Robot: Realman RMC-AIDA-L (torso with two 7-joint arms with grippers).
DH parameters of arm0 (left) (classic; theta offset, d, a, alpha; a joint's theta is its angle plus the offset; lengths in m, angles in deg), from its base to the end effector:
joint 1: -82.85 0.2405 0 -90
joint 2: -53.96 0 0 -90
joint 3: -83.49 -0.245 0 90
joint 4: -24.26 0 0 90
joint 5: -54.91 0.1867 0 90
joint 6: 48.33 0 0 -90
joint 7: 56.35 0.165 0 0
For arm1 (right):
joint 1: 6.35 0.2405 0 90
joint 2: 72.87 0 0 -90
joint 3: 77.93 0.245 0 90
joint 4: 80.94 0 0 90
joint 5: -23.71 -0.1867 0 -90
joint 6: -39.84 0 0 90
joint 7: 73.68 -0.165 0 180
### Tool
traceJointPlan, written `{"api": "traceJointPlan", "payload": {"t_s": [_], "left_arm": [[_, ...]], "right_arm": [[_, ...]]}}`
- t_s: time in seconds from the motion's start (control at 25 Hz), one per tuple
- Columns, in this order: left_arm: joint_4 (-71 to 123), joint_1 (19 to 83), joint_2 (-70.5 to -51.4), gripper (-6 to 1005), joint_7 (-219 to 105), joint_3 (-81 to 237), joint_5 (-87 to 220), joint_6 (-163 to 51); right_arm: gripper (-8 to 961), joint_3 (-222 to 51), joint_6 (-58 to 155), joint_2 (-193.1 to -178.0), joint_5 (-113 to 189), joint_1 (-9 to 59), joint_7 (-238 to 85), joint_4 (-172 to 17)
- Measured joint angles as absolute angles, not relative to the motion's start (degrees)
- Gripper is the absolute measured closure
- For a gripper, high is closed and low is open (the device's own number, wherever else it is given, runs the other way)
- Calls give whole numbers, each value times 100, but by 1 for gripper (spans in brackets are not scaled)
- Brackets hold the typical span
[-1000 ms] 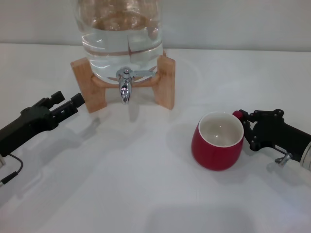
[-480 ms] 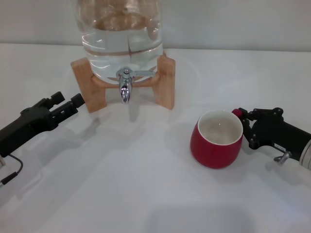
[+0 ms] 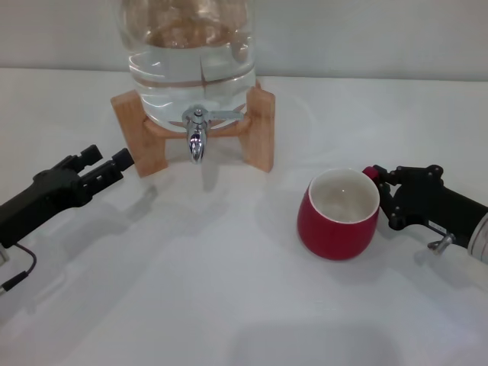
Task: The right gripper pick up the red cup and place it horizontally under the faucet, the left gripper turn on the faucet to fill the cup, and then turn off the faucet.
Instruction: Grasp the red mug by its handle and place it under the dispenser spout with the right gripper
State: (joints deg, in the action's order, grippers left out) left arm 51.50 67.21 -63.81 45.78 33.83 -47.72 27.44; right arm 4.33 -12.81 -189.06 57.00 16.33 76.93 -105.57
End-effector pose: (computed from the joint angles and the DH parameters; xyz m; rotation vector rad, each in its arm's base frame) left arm -0.2982 0.2953 0.0118 -2.0585 -1.0622 -1.0258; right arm 0.2598 0.3335 -0.0530 -2.2719 0.2859 0.5529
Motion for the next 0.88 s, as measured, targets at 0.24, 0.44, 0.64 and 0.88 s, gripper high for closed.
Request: {"api": "traceJointPlan", "payload": {"t_s": [0.24, 0.44, 0.64, 0.88], "left_arm": [[5150, 6782, -6381, 107, 4590, 3371, -4741, 2758], [5151, 6897, -6381, 107, 4643, 3372, -4762, 2818], [5271, 6959, -6376, 107, 4664, 3380, -4805, 2820], [5289, 6949, -6381, 107, 4635, 3383, -4812, 2823]], "right_arm": [[869, 409, -1268, -18906, 5695, 1685, 7690, -10557], [869, 409, -1261, -18906, 5622, 1696, 7688, -10557], [869, 384, -1256, -18906, 5546, 1721, 7691, -10557], [869, -157, -983, -18906, 5016, 1832, 7720, -10641]]}}
